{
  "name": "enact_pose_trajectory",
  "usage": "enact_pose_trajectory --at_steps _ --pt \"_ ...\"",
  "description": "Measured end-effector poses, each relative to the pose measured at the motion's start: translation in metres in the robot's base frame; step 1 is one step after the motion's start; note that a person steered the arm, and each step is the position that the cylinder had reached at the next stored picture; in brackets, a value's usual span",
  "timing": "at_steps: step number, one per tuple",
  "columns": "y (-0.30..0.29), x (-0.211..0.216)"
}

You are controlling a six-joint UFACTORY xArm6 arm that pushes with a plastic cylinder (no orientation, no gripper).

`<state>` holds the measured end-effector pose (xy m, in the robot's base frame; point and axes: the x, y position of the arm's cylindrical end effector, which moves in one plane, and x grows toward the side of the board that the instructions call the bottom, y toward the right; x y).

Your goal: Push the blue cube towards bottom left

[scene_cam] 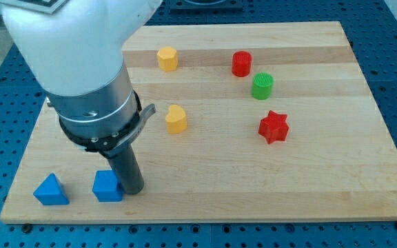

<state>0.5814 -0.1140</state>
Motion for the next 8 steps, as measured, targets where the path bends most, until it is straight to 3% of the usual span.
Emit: enact_pose_trajectory --at_steps 2,5,8 --pt "-0.010 0.011" --pt "-0.017 -0.022" --pt "-0.020 -0.006"
